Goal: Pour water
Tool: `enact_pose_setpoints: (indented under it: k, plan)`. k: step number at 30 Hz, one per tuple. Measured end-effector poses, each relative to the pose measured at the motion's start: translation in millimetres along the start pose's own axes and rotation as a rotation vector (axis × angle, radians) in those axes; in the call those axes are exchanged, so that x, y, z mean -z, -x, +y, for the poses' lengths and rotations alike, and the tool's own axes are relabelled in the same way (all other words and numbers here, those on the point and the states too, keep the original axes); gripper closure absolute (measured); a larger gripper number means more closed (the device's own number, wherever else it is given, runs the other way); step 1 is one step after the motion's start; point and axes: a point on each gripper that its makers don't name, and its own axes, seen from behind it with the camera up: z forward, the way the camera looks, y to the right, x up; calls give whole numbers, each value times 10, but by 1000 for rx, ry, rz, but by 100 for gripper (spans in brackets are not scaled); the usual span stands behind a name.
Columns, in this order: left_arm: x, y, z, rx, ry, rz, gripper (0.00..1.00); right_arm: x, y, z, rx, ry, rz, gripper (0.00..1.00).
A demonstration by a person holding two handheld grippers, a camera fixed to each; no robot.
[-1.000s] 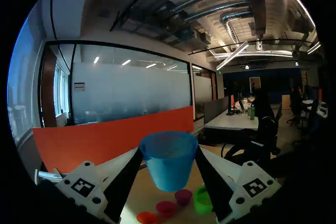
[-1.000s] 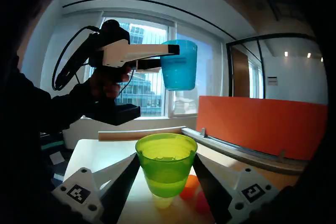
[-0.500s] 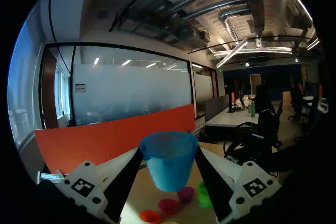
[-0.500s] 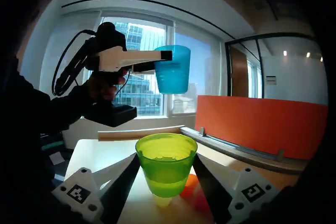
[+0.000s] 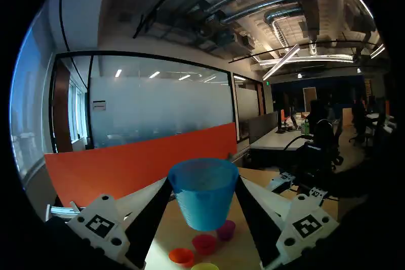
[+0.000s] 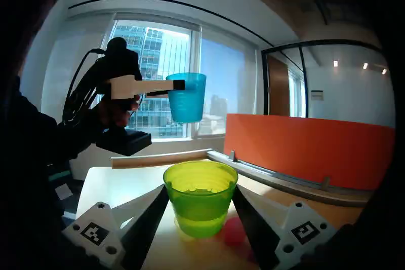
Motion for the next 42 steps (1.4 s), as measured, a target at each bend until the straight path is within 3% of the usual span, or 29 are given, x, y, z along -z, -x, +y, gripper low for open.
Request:
enact_pose_setpoints:
  k: [14,34,42]
  plan:
    - [143,398,83,7,-1,-24,14,321,-1,206,-14,66,-14,12]
    - [297,1075,246,7,19,-96,14,397,168,216,-19,70,-73,12]
    - [374,1303,408,13,56,-127,14,422,239,177,-24,49,-101,11]
